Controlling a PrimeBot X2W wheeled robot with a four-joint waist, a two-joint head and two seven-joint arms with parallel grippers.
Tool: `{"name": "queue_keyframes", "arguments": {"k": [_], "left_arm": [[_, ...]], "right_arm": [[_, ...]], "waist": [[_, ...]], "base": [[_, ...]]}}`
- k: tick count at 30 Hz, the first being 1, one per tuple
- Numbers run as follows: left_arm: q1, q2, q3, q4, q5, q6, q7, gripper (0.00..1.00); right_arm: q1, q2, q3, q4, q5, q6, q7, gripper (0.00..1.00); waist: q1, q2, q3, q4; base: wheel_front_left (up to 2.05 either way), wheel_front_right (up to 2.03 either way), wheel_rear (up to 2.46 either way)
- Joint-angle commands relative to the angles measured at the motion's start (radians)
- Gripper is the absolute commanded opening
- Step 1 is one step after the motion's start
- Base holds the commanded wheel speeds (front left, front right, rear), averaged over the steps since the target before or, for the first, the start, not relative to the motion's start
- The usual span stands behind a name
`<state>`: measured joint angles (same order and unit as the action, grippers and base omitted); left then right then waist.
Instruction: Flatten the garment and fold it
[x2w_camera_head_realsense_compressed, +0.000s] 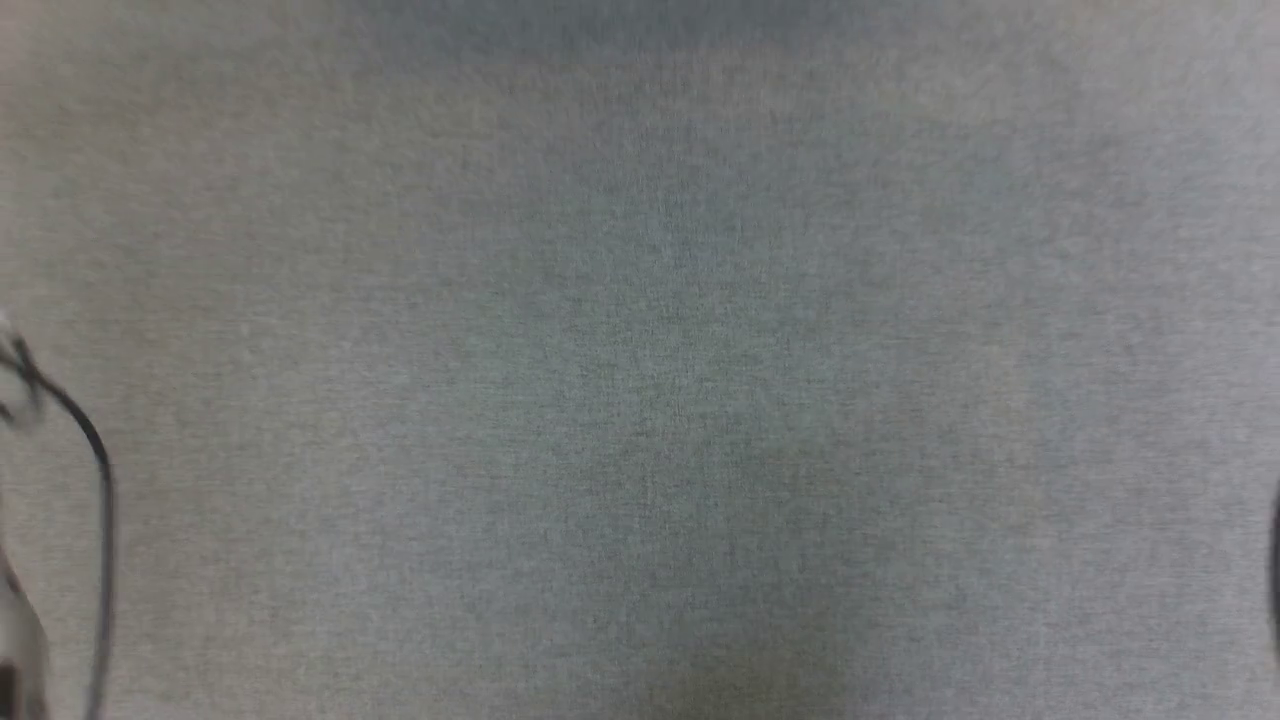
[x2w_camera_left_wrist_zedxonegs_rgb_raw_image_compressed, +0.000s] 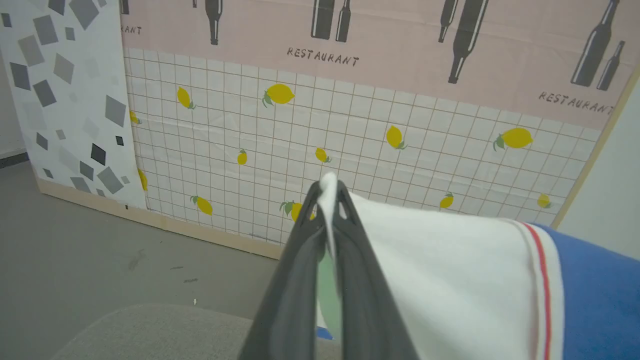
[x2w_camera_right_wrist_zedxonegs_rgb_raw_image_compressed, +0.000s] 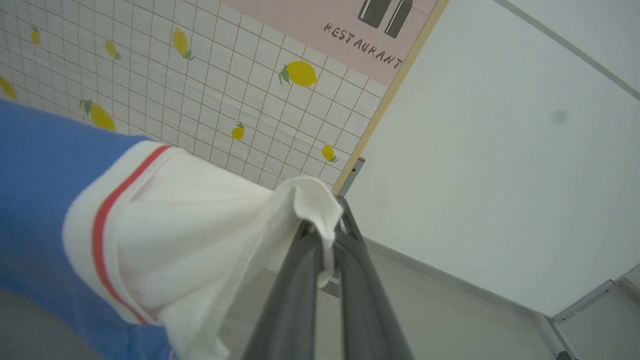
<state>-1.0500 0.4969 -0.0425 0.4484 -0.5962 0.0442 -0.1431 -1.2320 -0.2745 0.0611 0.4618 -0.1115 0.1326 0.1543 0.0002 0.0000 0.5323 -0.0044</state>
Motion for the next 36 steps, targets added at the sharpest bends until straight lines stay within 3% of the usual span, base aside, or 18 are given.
{"name": "queue_keyframes", "arguments": {"k": [1,9,15,20,30,36], "left_arm": [[0.073,-0.003,0.000,-0.006,-0.006,0.000,0.005,0.00],[0.532,-0.031,0.003,-0.147,-0.105,0.013,0.144,0.00],[0.851,-0.088,0.034,-0.315,-0.206,0.081,0.244,0.00],[1.067,-0.122,0.036,-0.428,-0.251,0.144,0.315,0.00],[1.284,-0.165,0.019,-0.463,-0.272,0.220,0.364,0.00],[1.307,-0.191,0.000,-0.430,-0.261,0.221,0.337,0.00]], "right_arm": [[0.059,-0.007,0.012,0.002,0.031,-0.002,-0.004,0.00],[0.451,-0.054,0.064,-0.136,0.216,-0.002,0.114,0.00],[0.786,-0.042,-0.007,-0.313,0.302,-0.002,0.261,0.00],[1.052,0.023,-0.105,-0.438,0.327,-0.002,0.404,0.00],[1.373,0.189,-0.243,-0.551,0.261,-0.002,0.602,0.00],[1.457,0.223,-0.291,-0.492,0.281,-0.002,0.592,0.00]], "waist": [[-0.0002,0.0000,-0.099,0.015],[-0.0002,0.0000,-0.256,0.047],[-0.0002,0.0000,-0.340,0.062],[-0.0002,0.0000,-0.389,0.075],[-0.0002,0.0000,-0.436,0.074],[-0.0002,0.0000,-0.437,0.063]], "base": [[0.00,0.00,0.00],[0.00,0.00,0.00],[0.00,0.00,0.00],[0.00,0.00,0.00],[0.00,0.00,0.00],[0.00,0.00,0.00]]}}
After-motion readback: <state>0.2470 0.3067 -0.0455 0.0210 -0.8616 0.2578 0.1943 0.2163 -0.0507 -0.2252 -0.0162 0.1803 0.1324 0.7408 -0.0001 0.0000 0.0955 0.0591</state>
